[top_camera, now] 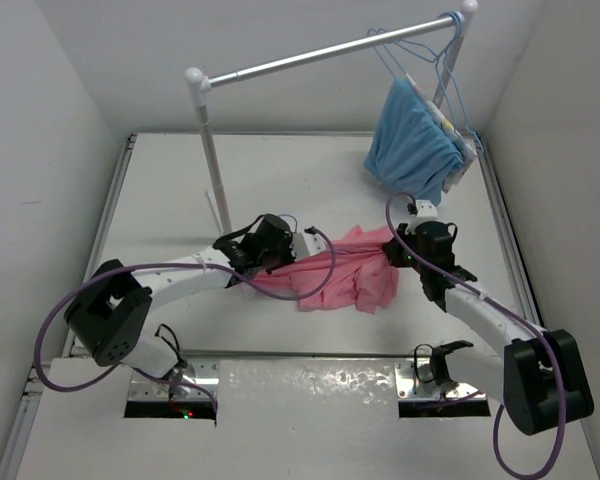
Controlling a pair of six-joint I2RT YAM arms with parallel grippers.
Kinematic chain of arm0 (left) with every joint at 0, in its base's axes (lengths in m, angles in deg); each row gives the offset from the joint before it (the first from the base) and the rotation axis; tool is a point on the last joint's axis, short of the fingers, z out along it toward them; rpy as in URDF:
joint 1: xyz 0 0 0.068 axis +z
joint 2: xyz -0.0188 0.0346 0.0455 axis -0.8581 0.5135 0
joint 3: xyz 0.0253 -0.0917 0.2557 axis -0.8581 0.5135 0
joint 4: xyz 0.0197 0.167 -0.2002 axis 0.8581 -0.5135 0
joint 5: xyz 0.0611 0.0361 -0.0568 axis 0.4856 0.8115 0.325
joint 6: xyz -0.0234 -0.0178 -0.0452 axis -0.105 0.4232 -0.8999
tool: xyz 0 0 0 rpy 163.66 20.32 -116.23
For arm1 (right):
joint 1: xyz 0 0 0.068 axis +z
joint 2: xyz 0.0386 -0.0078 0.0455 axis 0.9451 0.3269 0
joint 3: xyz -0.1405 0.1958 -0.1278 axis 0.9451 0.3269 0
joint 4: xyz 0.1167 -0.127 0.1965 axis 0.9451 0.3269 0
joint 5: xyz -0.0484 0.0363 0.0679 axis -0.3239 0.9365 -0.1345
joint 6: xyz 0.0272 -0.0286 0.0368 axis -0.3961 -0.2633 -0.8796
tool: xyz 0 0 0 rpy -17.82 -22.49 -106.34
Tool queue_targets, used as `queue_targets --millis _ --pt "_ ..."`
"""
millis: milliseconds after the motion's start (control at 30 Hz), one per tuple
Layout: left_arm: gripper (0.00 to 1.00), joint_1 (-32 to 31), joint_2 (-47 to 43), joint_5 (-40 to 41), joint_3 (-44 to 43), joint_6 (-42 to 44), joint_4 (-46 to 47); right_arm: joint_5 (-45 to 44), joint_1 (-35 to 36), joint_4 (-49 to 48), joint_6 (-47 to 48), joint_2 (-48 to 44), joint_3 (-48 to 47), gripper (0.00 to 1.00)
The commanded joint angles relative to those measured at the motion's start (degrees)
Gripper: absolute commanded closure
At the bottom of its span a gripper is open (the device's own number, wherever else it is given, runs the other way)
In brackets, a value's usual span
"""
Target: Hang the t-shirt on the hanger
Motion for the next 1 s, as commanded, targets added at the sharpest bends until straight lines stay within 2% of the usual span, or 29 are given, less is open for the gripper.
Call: queue_targets --millis 0,133,233,267,300,333,367,433,467,600,767,867,967 --pt "1.00 -2.69 1.40 4.17 -1.54 0.68 0.69 -0.68 0.82 4.69 7.59 -2.50 -4.95 1.00" --pt "1.00 -3.92 2.63 0.76 -4.61 -1.08 0.43 3.17 2.41 6.99 11.82 -5.49 -6.27 1.00" --pt "1.00 -3.92 3.42 -3.03 -7.07 -3.10 -0.45 10.72 2.67 7.17 12.89 -7.34 -6.54 1.00" --pt "1.00 -3.92 3.68 -3.82 -7.77 -3.63 -0.80 16.49 2.76 6.65 12.45 -7.69 -6.37 0.99" --pt "1.00 -3.92 3.95 -4.70 -9.08 -4.59 -1.50 19.68 2.76 5.17 12.27 -8.04 -6.36 0.93" --pt "1.00 -4.01 4.56 -4.71 -9.88 -5.04 -2.12 22.49 2.76 5.15 12.27 -8.05 -7.06 0.82" --pt "1.00 -3.93 4.74 -6.36 -10.50 -5.30 -2.64 24.61 2.76 6.02 12.53 -7.87 -7.85 0.57" --pt "1.00 -3.92 4.65 -7.96 -11.47 -5.74 -3.79 26.13 2.67 11.02 13.06 -7.78 -10.13 0.40" --pt "1.00 -3.92 4.48 -8.31 -11.47 -5.74 -3.88 25.34 2.76 13.56 14.28 -7.96 -10.67 0.24" --pt "1.00 -3.92 3.86 -8.76 -10.68 -5.31 -3.53 19.73 2.76 16.74 17.36 -11.12 -11.20 0.01" --pt "1.00 -3.92 3.51 -9.10 -10.94 -4.43 -3.88 18.48 2.67 19.12 21.13 -16.73 -12.87 0.01" --pt "1.00 -3.92 2.72 -9.98 -11.56 -3.46 -5.02 21.81 2.67 16.07 22.46 -18.33 -12.61 0.07" --pt "1.00 -3.92 1.93 -11.03 -11.82 -2.41 -5.81 27.17 2.76 13.51 23.17 -15.63 -12.60 0.20"
